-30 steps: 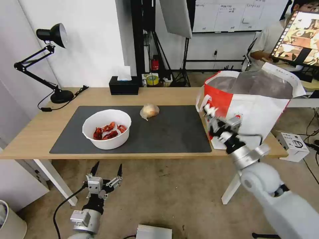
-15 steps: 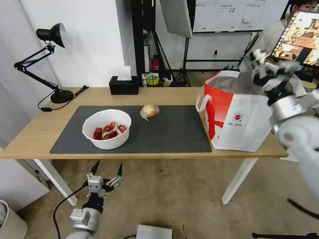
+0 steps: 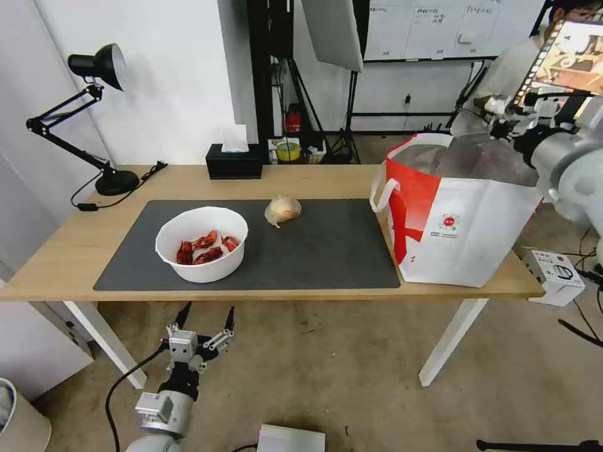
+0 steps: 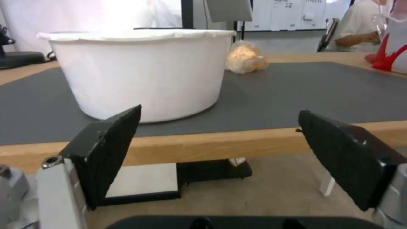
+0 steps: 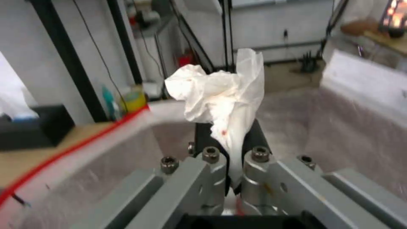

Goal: Pick up the trash from the table and place it into the takeout bag.

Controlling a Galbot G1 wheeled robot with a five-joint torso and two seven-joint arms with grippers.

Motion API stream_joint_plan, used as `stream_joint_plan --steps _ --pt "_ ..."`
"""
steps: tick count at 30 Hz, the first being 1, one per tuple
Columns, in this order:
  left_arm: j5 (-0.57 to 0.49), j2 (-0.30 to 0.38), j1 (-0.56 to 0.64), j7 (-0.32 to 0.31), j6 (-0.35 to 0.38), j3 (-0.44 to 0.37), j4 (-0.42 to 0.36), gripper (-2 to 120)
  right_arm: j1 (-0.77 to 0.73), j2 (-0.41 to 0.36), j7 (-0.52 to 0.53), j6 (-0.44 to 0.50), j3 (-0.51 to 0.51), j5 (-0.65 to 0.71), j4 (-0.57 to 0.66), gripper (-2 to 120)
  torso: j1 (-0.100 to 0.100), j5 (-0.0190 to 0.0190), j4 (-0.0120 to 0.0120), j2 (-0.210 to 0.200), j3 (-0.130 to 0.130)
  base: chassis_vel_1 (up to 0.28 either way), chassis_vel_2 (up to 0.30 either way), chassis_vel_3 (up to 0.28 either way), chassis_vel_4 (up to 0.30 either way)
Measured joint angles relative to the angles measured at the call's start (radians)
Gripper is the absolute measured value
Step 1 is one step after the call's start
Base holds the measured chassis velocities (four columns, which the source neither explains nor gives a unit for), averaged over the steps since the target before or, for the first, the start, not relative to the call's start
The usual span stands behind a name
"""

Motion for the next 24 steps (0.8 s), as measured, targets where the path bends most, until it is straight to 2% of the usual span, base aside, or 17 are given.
stream_joint_plan --steps 2,3,6,7,10,14,18,19,20,22,24 --pt "-0.006 0.004 -0.008 0.001 0.0 -0.001 0.001 100 -0.012 -0.003 0.013 -0.02 0.003 0.01 0.011 8 0.0 0.0 -0.0001 0.0 0.0 0.0 0.0 0.0 0.0" --pt "-0.006 0.004 -0.008 0.001 0.0 -0.001 0.001 100 -0.012 -0.003 0.013 -0.02 0.003 0.01 0.011 8 0.0 0.0 -0.0001 0.0 0.0 0.0 0.0 0.0 0.0" --pt "-0.016 0.014 -0.014 0.001 0.002 -0.003 0.001 100 -0.041 -0.007 0.016 -0.021 0.015 -0.002 0.022 21 0.0 0.0 -0.0001 0.0 0.0 0.0 0.0 0.0 0.0" --pt "-0.016 0.014 -0.014 0.001 0.002 -0.003 0.001 100 -0.041 -0.007 0.016 -0.021 0.015 -0.002 0.022 21 0.0 0.0 -0.0001 0.0 0.0 0.0 0.0 0.0 0.0" --pt "-0.025 0.027 -0.016 0.001 0.003 -0.005 0.003 100 -0.053 -0.009 0.016 -0.013 0.024 -0.009 0.025 37 0.0 0.0 -0.0001 0.0 0.0 0.0 0.0 0.0 0.0" --pt "-0.028 0.033 -0.018 0.001 0.003 -0.006 0.004 100 -0.059 -0.007 0.015 -0.008 0.03 -0.011 0.028 45 0.0 -0.0001 0.0 0.0 0.0 0.0 0.0 0.0 0.0" --pt "-0.031 0.039 -0.021 0.001 0.004 -0.006 0.008 100 -0.085 -0.002 0.011 0.007 0.043 -0.017 0.042 66 0.0 0.0 0.0 0.0 0.0 0.0 0.0 0.0 0.0" --pt "-0.031 0.039 -0.021 0.001 0.004 -0.006 0.008 100 -0.085 -0.002 0.011 0.007 0.043 -0.017 0.042 66 0.0 0.0 0.0 0.0 0.0 0.0 0.0 0.0 0.0" --pt "-0.032 0.04 -0.023 0.001 0.004 -0.006 0.009 100 -0.093 -0.001 0.007 0.022 0.048 -0.021 0.047 73 0.0 -0.0001 0.0 0.0 0.0 0.0 0.0 0.0 0.0" --pt "-0.032 0.04 -0.024 0.001 0.004 -0.005 0.011 100 -0.101 0.002 -0.003 0.046 0.052 -0.03 0.051 78 0.0 -0.0001 -0.0001 0.0 0.0 0.0 0.0 0.0 0.0" --pt "-0.032 0.04 -0.025 0.001 0.005 -0.004 0.012 100 -0.127 0.013 -0.069 0.157 0.057 -0.085 0.057 88 0.0 -0.0001 0.0 0.0 0.0 0.0 0.0 0.0 0.0"
